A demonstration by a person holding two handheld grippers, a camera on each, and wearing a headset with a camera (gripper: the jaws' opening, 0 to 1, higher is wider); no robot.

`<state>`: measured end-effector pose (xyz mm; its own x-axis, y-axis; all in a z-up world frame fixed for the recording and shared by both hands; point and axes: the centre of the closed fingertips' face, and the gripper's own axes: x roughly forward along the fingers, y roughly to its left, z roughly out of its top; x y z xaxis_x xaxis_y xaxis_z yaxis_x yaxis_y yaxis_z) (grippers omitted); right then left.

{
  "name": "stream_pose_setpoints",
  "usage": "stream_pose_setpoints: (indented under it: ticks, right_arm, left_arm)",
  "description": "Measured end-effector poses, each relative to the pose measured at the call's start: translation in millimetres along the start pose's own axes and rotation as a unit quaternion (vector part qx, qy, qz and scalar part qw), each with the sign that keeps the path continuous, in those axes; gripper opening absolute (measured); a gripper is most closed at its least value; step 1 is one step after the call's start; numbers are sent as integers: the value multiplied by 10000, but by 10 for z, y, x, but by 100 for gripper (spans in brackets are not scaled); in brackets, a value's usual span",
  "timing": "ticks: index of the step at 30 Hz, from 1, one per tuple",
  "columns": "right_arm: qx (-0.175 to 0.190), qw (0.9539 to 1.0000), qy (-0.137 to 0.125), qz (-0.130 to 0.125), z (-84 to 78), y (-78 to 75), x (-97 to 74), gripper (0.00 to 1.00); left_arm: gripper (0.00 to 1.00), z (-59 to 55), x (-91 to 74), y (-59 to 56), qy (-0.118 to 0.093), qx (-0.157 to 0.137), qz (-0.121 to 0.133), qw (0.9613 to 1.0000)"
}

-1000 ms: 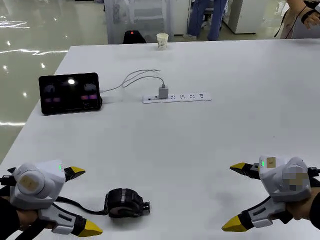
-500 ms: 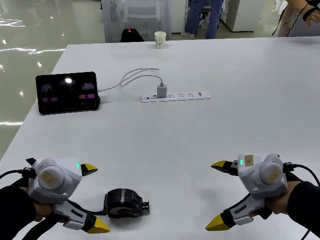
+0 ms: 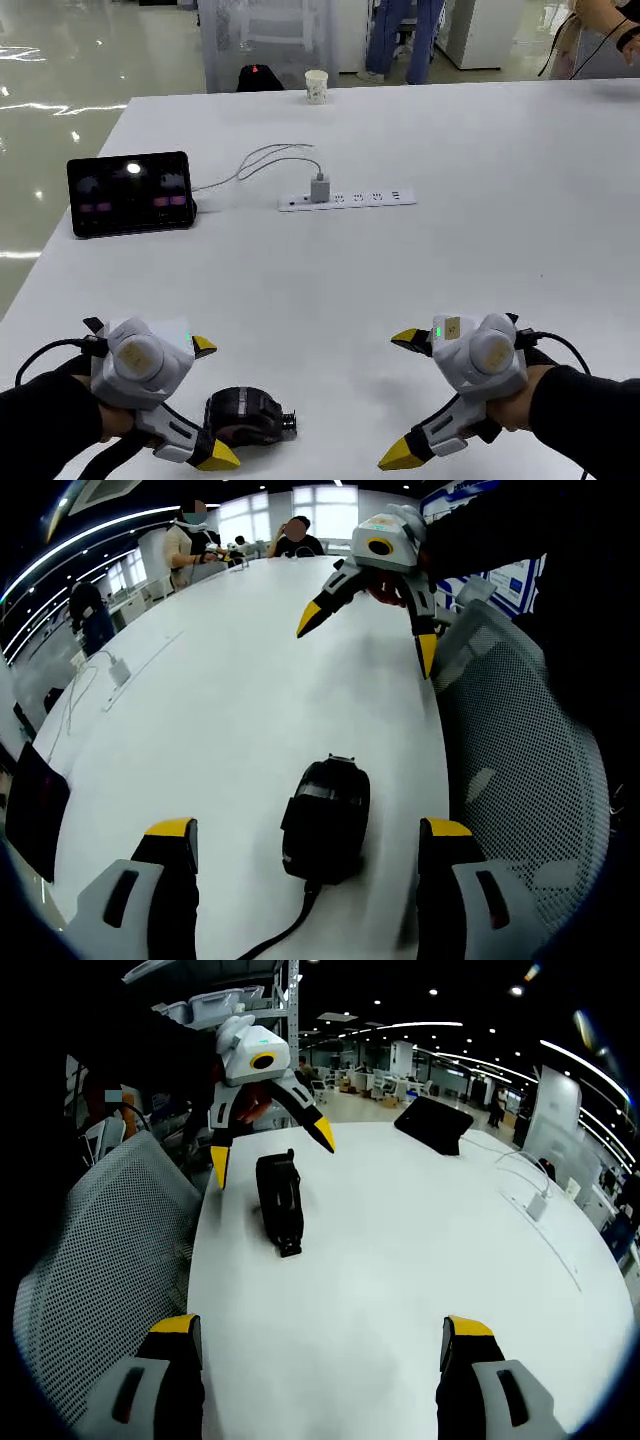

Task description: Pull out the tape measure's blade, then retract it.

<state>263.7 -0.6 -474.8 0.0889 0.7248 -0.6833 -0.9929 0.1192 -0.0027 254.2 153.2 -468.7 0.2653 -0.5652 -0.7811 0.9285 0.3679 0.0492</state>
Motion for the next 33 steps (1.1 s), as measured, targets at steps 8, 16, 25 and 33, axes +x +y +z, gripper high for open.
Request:
stream_pose_setpoints:
  ticks: [8, 16, 25, 33]
  right_arm:
    - [-166, 9996, -36, 208, 131, 135, 168, 97]
    - [-369, 9989, 71, 270, 184, 142, 314, 90]
    - [-516, 9975, 178, 456, 215, 176, 483, 80]
    - [-485, 9970, 140, 591, 321, 227, 637, 75]
  left_arm:
    - [77, -24, 58, 10, 213, 223, 72, 9995]
    - [69, 14, 129, -18, 266, 333, -33, 9991]
    - [57, 50, 243, -69, 362, 434, -114, 9983]
    - [32, 65, 277, -28, 446, 846, -35, 9954]
